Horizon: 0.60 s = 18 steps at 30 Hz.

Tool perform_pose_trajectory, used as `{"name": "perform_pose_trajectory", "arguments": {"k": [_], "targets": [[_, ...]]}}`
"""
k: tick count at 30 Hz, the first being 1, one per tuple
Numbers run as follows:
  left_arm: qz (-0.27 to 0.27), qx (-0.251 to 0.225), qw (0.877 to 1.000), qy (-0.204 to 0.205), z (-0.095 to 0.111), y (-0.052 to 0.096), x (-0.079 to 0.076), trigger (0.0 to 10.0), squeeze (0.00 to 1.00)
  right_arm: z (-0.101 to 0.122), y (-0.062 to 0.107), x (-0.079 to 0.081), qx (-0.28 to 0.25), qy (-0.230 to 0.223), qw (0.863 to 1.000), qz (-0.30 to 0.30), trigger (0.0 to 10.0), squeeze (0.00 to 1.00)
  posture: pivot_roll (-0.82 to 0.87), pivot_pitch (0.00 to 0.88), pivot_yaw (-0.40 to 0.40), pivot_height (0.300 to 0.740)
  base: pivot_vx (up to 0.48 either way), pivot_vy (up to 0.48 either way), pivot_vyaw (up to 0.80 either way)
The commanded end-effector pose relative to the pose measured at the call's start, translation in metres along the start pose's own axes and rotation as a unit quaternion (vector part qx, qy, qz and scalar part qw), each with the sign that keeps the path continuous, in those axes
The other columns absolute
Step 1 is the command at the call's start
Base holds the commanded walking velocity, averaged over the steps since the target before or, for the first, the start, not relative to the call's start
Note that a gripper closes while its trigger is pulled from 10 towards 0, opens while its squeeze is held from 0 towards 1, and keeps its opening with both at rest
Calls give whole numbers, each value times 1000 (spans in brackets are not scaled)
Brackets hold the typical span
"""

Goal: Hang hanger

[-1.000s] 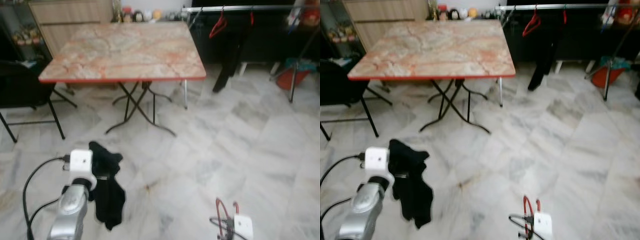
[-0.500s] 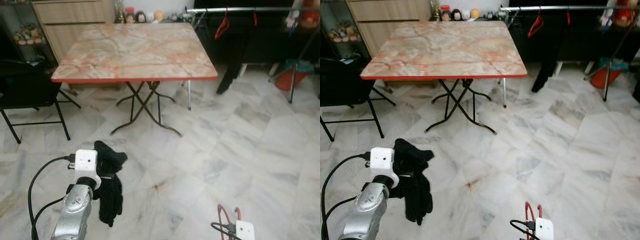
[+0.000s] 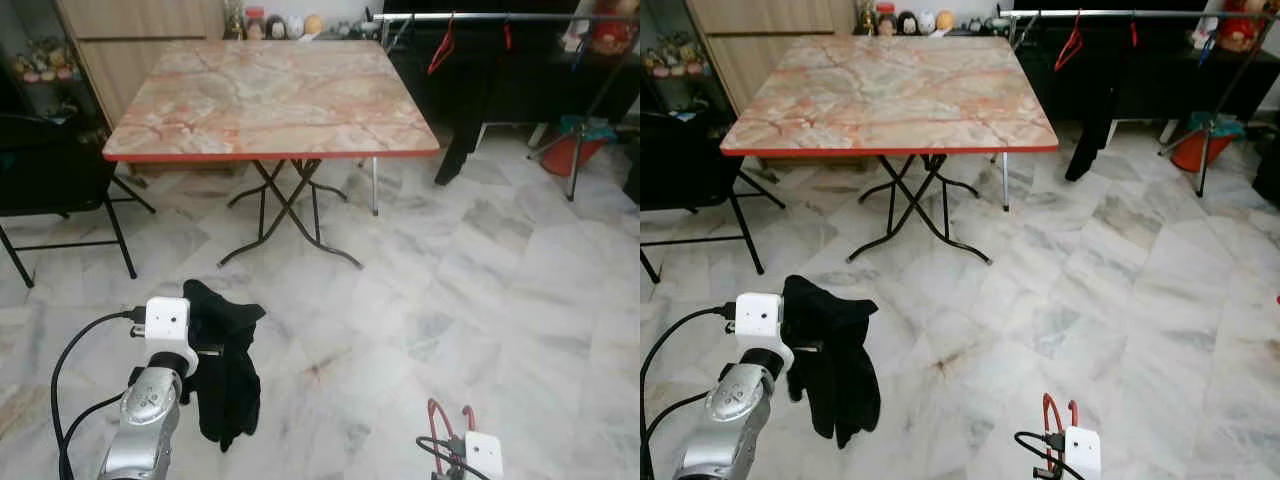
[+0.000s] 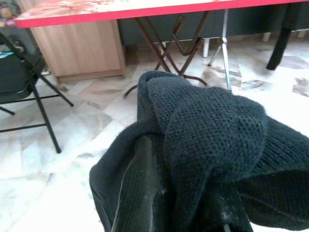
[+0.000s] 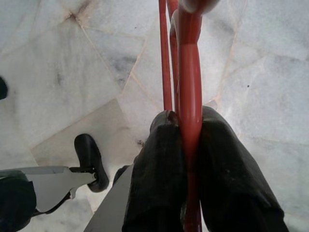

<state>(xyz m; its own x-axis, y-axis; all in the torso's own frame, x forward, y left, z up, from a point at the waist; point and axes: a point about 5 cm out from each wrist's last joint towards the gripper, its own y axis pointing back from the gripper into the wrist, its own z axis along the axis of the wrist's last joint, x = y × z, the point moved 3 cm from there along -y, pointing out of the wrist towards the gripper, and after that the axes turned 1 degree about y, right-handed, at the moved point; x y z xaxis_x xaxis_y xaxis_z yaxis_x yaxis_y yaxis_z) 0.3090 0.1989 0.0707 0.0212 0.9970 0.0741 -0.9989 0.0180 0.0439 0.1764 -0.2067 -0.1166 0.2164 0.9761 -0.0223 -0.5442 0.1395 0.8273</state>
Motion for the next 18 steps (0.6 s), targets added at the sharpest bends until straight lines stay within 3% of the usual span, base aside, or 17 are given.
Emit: {"name": "perform_pose_trajectory", "arguments": {"k": [1, 7, 18], "targets": [[-7, -33, 999, -2, 15, -4, -3, 10000, 0, 2, 0, 3, -4, -12, 1000, 3, 10000, 0, 118, 0, 16, 740, 0, 0, 0], [-5, -36, 999, 7, 18, -5, -5, 10000, 0, 2, 0, 4, -4, -13, 1000, 3, 10000, 0, 121, 0, 15, 740, 0, 0, 0], [-3, -40, 999, 5, 19, -2, -1, 10000, 0, 2, 0, 3, -3, 6, 1000, 5, 10000, 0, 131, 0, 9, 740, 305, 0, 0]]}}
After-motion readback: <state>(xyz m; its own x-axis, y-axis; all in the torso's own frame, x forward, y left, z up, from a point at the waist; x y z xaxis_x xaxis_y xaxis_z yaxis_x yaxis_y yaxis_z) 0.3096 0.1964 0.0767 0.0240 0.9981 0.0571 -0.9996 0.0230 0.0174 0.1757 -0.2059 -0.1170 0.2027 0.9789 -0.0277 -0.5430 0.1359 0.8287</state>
